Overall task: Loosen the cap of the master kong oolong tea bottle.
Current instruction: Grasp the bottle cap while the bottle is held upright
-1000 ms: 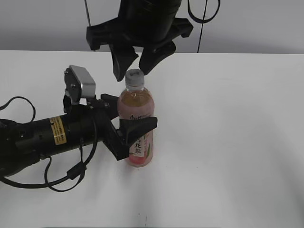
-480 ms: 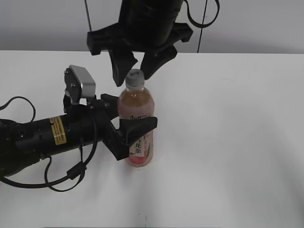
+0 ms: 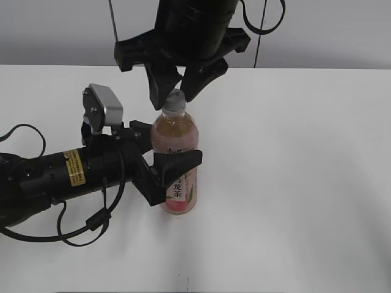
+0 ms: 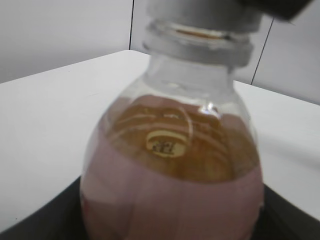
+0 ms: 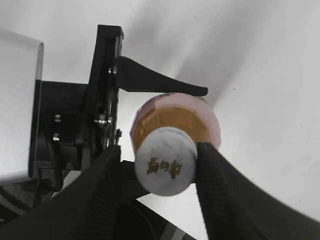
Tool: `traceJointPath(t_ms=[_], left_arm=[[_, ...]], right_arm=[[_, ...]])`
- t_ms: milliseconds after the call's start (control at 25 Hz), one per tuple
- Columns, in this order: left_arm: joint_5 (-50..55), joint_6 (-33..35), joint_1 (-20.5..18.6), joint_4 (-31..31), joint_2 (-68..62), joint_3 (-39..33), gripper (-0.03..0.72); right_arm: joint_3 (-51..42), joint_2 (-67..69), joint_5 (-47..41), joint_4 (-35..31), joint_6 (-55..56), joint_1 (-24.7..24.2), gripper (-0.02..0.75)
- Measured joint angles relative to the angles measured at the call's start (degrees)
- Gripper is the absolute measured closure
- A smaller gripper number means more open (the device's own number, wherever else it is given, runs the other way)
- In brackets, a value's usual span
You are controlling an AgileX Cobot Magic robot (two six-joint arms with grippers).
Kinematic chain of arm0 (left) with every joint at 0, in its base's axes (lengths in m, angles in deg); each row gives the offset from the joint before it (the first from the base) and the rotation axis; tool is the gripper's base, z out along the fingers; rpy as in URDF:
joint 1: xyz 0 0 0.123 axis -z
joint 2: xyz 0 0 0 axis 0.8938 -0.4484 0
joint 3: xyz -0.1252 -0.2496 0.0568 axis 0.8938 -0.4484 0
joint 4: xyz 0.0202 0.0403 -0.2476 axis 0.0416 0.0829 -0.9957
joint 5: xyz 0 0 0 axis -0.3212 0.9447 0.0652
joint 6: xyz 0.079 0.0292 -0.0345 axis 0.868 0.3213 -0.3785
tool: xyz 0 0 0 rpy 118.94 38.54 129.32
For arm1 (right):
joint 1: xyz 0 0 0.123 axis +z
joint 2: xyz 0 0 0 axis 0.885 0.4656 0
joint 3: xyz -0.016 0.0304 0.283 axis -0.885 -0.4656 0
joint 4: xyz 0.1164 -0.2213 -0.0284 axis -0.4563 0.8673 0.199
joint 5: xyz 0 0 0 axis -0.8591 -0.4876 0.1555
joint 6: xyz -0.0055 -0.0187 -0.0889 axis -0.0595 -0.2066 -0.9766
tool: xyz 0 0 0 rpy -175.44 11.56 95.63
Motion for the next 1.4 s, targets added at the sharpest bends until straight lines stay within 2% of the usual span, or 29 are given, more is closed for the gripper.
traceJointPath(t_ms=[120,240,520,1000,1400], left_arm=[[0.0,0.0,0.0,0.0,0.0,0.0,0.234],[0.0,0.0,-0.1,0.0,0.0,0.0,0.234],[0.0,0.0,-0.1,0.0,0.0,0.0,0.234],[-0.3,0.1,-0.1,0.2,0.0,0.0,0.234],[-0.3,0.2,-0.1,0.9,0.0,0.0,0.235]], right_arm=[[0.0,0.0,0.0,0.0,-0.6,0.0,0.387],[0.0,0.0,-0.1,0.0,-2.0,-0.2,0.465],[0.0,0.0,-0.2,-0.6,-9.7,-0.3,0.468],[0.0,-0.2,-0.1,-1.4,-44.0,-0.3,0.468],[0.0,-0.3,-0.1,-1.6,-67.9,-0.3,0.468]])
